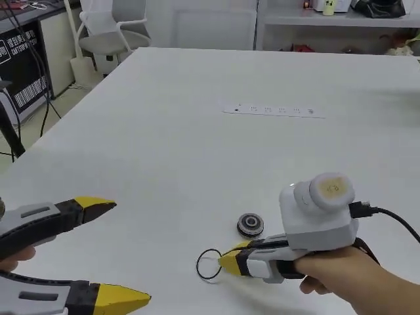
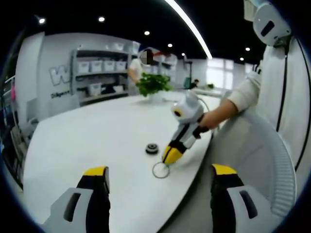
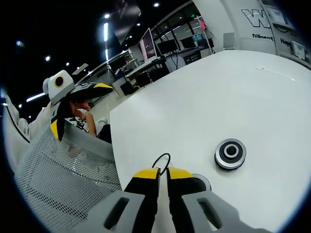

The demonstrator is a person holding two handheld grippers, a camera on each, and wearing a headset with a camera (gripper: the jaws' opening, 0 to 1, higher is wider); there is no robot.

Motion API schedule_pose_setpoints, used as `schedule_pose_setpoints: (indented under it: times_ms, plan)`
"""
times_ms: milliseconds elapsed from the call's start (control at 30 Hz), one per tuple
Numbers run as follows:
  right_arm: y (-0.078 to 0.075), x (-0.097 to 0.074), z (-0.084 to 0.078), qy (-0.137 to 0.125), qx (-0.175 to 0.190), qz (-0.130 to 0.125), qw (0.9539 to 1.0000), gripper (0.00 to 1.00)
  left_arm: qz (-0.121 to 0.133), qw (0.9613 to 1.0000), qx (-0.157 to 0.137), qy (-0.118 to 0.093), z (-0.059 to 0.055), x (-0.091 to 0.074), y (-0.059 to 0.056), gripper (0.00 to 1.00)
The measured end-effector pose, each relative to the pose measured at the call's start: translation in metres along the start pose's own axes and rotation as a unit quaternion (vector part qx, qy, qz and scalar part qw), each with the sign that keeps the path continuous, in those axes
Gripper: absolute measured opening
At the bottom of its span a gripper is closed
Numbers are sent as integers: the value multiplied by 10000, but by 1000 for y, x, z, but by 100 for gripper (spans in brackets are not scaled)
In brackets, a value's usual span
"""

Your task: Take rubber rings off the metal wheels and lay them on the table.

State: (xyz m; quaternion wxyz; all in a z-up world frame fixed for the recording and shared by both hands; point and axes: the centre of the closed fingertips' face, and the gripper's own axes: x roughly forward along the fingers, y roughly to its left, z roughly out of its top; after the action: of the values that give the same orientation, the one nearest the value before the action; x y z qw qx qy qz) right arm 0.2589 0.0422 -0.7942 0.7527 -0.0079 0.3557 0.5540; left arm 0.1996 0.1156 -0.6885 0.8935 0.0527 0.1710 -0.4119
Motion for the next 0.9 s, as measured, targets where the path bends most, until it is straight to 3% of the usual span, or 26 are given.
schedule_pose_setpoints:
  times_ms: [233,600,900]
  plan:
    - [-5,-4,5,-54,-107,-93,9999,8,16,10000,20,13,1,0,1,87]
    - [-13,-23,28,-299,-478,-196,9982,12,-26,9998,186,9,8,3,6,87]
    - [-17,-36,19,58,-951,-132,9954,19,-163,9989,431,-17,24,15,7,87]
